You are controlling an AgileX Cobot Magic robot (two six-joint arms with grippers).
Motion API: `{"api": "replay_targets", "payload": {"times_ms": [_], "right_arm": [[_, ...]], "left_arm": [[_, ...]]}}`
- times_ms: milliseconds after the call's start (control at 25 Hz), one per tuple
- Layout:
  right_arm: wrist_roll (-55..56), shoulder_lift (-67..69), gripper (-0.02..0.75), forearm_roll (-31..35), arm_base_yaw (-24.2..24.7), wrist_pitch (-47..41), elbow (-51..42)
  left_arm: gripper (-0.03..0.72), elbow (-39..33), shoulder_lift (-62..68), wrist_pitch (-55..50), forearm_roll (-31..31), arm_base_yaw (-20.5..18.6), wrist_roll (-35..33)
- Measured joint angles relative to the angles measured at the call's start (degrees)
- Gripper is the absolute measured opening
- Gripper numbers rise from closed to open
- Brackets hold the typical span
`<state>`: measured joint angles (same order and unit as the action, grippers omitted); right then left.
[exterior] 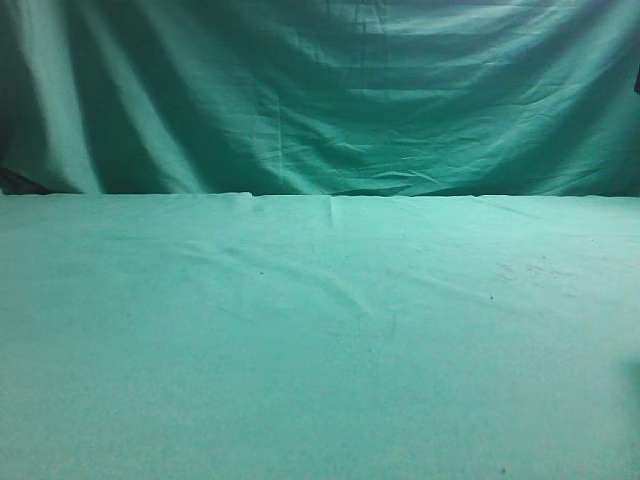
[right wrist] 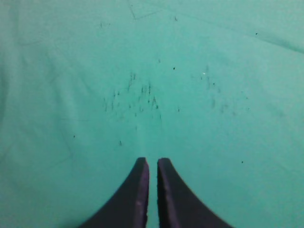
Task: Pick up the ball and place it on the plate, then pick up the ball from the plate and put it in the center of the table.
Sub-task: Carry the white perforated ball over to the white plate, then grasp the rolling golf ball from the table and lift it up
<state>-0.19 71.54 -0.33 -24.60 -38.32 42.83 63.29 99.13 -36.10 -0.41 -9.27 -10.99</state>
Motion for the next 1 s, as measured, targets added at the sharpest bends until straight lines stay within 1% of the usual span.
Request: {"api": "replay_targets", "payload": {"times_ms": [280, 480, 520, 600, 640, 680, 720, 840, 1000], "right_arm": [[0.0, 0.0, 0.08, 0.2, 0.0, 0.9, 0.0], [0.0, 0.0, 0.08, 0.2, 0.0, 1.8, 0.0], [0.0, 0.0, 0.08, 0.2, 0.0, 1.8, 0.0], [0.0, 0.0, 0.08, 0.3, 0.0, 1.8, 0.0], [0.0, 0.0, 0.08, 0.3, 0.0, 1.8, 0.0], [0.0, 0.0, 0.08, 0.4, 0.0, 1.8, 0.0], [0.0, 0.0, 0.08, 0.5, 0.0, 1.8, 0.0], [0.0, 0.0, 0.08, 1.4, 0.0, 1.8, 0.0], [0.0, 0.0, 0.08, 1.7, 0.0, 1.8, 0.0]], "left_arm": [[0.305, 0.0, 0.2, 0.0, 1.0, 0.0, 1.4], [0.305, 0.0, 0.2, 0.1, -2.7, 0.0, 1.2], [0.378, 0.0, 0.2, 0.1, -3.3, 0.0, 1.3], [0.501, 0.0, 0.2, 0.1, -3.8, 0.0, 1.0], [0.576, 0.0, 0.2, 0.1, -4.1, 0.0, 1.0], [0.624, 0.1, 0.2, -0.1, -4.3, 0.0, 1.0], [0.652, 0.6, 0.2, -0.7, -4.7, 0.0, 1.0], [0.645, 4.1, 0.4, -3.9, -7.3, 0.0, 1.0], [0.645, 13.4, 0.4, -12.3, -13.6, 0.0, 0.7]]}}
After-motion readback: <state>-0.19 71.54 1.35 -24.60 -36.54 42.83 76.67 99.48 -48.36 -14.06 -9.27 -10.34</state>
